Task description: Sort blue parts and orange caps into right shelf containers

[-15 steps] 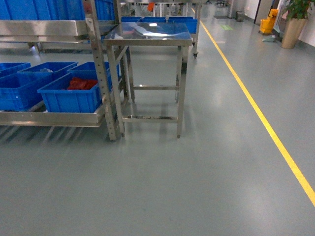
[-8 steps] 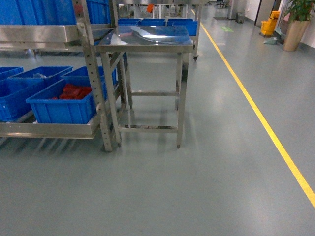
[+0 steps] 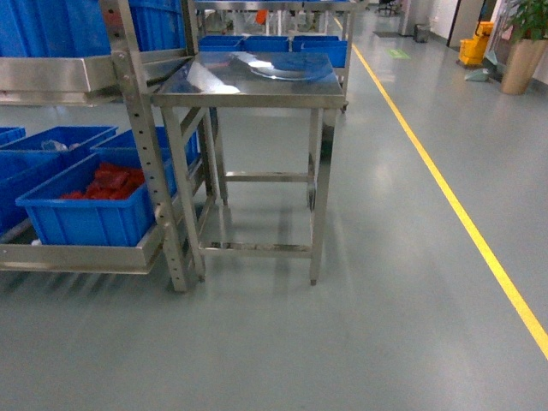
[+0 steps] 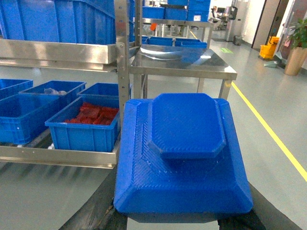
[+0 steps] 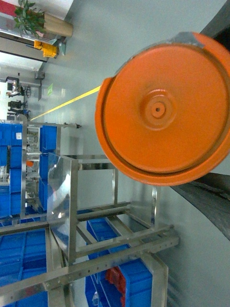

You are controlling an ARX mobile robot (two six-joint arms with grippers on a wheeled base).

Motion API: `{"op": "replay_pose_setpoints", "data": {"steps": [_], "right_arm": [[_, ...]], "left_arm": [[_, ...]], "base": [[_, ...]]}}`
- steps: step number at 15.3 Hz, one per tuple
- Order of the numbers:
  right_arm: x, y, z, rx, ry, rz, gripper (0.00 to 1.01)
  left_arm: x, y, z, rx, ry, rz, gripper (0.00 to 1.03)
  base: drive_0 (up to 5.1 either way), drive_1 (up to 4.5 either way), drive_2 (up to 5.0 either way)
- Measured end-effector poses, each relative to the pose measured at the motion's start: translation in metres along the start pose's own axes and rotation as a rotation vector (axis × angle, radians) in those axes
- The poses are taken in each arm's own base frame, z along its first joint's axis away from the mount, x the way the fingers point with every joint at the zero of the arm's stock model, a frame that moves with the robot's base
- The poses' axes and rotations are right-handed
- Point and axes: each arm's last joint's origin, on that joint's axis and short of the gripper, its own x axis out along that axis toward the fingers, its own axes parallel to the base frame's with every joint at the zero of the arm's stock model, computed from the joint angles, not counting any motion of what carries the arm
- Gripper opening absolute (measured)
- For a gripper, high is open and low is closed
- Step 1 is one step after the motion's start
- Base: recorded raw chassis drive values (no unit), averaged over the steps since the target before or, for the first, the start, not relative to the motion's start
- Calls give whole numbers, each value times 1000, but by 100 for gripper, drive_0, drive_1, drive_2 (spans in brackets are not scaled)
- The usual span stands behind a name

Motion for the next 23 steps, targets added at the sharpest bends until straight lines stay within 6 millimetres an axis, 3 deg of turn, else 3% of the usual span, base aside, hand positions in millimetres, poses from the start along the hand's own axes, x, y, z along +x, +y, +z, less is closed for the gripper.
{"op": "replay_pose_setpoints", "data": {"steps": [23], "right_arm": [[0, 0, 0, 0, -2, -3, 45]], "left_arm": [[0, 0, 0, 0, -1, 0, 41]], "base": [[3, 434, -427]]}}
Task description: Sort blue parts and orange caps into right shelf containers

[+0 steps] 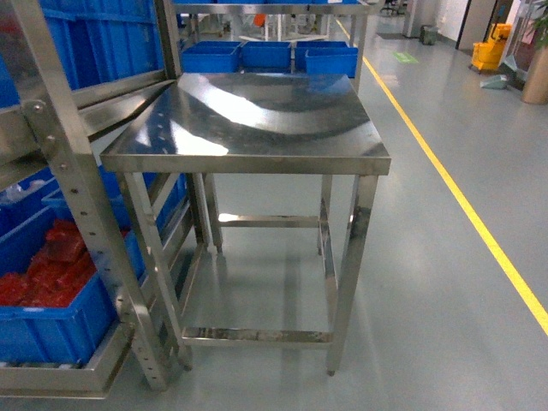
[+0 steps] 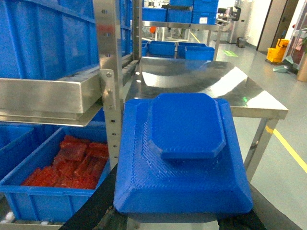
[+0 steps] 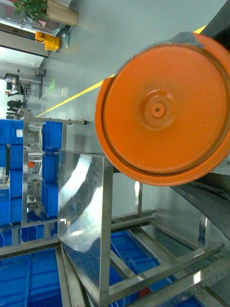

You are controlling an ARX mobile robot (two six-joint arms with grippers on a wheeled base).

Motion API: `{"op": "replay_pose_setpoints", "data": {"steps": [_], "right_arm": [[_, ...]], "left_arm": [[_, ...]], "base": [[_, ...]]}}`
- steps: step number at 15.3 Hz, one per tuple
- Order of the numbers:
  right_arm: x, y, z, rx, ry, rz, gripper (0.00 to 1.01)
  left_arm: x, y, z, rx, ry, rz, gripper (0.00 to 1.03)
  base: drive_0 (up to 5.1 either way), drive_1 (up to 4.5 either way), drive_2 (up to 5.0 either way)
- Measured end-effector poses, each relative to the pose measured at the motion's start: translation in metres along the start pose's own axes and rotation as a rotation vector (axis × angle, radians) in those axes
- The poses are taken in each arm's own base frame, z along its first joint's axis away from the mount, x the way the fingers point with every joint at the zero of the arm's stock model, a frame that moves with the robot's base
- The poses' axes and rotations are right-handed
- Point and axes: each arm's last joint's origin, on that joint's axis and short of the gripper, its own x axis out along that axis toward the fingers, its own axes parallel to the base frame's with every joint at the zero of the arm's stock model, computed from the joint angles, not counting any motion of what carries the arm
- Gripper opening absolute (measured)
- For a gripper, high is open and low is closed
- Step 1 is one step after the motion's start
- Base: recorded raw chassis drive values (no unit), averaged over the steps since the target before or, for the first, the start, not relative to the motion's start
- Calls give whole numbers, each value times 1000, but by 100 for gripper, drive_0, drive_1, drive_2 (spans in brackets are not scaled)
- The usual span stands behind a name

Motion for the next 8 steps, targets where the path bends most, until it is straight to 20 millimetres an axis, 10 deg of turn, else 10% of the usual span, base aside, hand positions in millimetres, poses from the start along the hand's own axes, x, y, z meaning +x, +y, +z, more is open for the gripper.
{"op": "replay_pose_setpoints", "data": {"steps": [8], "right_arm": [[0, 0, 0, 0, 1, 0, 45]], "left_arm": [[0, 0, 0, 0, 0, 1, 41]], "base": [[-58, 411, -342]]}}
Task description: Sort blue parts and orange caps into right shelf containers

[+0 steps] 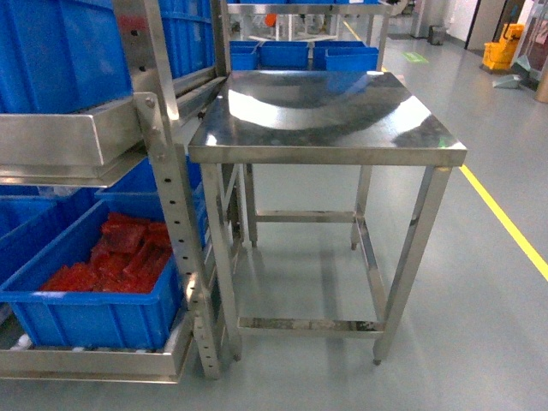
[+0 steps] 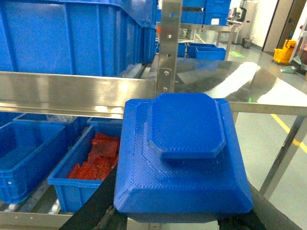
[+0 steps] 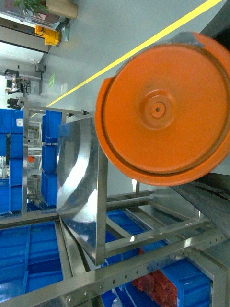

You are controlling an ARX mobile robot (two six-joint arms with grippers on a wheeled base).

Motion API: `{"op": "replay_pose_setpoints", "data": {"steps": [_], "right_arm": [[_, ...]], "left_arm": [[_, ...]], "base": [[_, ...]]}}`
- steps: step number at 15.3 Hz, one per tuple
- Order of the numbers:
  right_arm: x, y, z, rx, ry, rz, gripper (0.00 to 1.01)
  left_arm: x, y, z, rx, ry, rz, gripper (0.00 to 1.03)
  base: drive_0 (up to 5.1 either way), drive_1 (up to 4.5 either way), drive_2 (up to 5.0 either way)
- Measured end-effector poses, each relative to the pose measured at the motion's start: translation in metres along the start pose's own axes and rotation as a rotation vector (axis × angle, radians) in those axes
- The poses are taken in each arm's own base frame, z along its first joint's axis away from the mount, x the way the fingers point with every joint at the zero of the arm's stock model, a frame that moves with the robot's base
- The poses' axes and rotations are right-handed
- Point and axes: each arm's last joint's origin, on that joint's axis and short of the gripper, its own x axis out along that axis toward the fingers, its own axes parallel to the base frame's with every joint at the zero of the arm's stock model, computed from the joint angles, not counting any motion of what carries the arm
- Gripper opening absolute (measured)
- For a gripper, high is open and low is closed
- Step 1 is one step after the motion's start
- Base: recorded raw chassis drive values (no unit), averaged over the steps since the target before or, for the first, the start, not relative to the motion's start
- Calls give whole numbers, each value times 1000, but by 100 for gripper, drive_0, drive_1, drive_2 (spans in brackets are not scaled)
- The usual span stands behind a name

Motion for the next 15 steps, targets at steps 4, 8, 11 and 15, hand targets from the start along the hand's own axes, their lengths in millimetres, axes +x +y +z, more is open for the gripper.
{"op": "replay_pose_setpoints", "data": {"steps": [4, 8, 11, 15], "right_arm": [[0, 0, 0, 0, -2, 1, 45], [0, 0, 0, 0, 0, 1, 45], [0, 0, 0, 0, 1, 2, 45], [0, 0, 1, 0, -5, 2, 45]], "left_arm": [[0, 0, 0, 0, 1, 0, 41], [0, 0, 0, 2, 1, 0, 41], [0, 0, 0, 2, 2, 0, 41], [0, 0, 0, 2, -1, 1, 41]], "base": [[-491, 250, 250], [-491, 250, 250], [-491, 250, 250], [-496, 246, 246]]}}
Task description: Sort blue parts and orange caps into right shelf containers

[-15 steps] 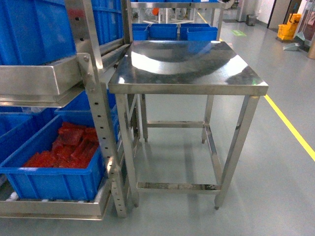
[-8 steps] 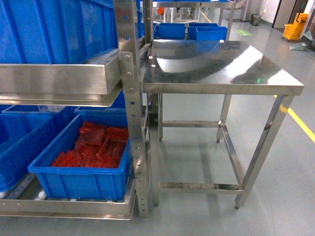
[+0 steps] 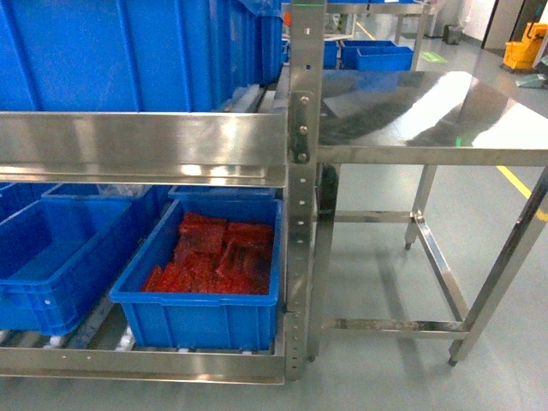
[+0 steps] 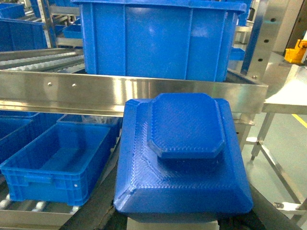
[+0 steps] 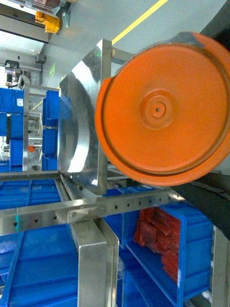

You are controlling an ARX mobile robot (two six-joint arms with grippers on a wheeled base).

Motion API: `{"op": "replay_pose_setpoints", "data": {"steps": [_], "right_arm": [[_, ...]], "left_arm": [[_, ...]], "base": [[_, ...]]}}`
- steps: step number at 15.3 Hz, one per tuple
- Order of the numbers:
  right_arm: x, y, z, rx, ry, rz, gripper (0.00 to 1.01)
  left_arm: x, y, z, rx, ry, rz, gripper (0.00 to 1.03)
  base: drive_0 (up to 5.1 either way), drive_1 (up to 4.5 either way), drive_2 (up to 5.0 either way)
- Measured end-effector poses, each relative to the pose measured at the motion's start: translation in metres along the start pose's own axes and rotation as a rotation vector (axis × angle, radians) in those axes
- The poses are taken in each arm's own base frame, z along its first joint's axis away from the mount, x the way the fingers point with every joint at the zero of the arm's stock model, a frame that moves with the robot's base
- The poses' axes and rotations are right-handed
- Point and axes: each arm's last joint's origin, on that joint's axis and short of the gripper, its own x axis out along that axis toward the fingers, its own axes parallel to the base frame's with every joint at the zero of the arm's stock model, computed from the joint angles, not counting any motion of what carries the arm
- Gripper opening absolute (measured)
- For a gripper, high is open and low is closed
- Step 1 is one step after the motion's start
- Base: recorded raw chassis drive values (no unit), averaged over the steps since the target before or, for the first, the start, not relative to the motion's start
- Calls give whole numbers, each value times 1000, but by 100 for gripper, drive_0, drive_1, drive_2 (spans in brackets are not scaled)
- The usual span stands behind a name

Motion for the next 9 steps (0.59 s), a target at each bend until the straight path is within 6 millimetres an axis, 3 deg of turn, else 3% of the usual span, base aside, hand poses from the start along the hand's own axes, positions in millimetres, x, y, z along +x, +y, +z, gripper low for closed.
{"op": "replay_pose_setpoints", "data": {"steps": [9], "right_arm": [[0, 0, 0, 0, 5, 0, 45]], "left_arm": [[0, 0, 0, 0, 0, -1, 41]], "base": [[-512, 234, 234]]}}
